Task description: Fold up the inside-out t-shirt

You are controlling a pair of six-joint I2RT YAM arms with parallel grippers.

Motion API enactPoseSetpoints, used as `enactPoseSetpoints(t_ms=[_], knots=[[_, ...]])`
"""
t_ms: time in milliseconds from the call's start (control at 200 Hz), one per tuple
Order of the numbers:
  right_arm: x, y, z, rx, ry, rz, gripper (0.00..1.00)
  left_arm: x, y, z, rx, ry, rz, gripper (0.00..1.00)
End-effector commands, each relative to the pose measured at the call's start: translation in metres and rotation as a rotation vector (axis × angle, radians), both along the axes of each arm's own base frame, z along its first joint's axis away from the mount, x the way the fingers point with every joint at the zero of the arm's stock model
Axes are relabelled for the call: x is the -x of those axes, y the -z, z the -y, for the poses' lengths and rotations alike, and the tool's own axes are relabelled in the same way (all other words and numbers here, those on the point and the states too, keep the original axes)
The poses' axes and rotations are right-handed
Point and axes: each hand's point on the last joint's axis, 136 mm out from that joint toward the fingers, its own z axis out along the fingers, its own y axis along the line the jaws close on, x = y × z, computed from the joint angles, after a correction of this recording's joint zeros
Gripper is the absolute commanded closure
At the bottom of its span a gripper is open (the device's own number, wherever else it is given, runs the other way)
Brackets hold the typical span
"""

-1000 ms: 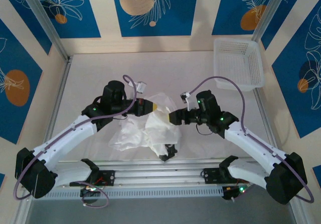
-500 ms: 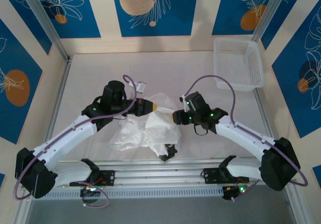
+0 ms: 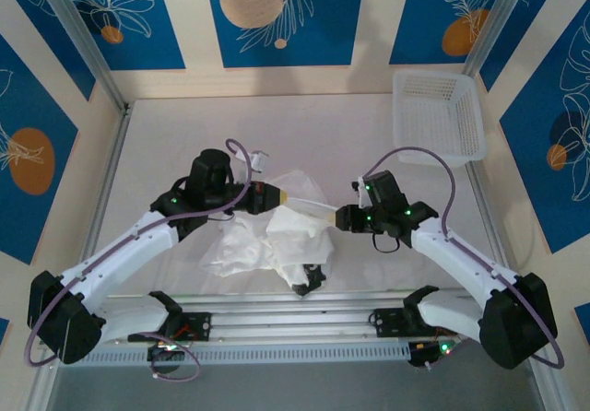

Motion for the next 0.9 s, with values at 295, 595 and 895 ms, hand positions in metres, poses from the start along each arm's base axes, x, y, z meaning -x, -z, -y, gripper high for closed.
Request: enactPoseSetpoints(t_ms=[295, 595, 895], knots=[[0.018, -0.026, -0.010, -0.135, -0.035, 0.018, 0.47, 0.006, -0.015, 0.049, 0.041, 0.173, 0.105, 1.00], [-0.001, -0.132, 0.042, -0.189, 0.216, 0.579, 0.41, 0.033, 0.008, 0.058, -0.095, 0.244, 0.211, 0.74], [0.017, -0.106, -0.027, -0.090, -0.289, 0.654, 0.49, 0.019, -0.045, -0.006, -0.174, -0.005, 0.510, 0.52]])
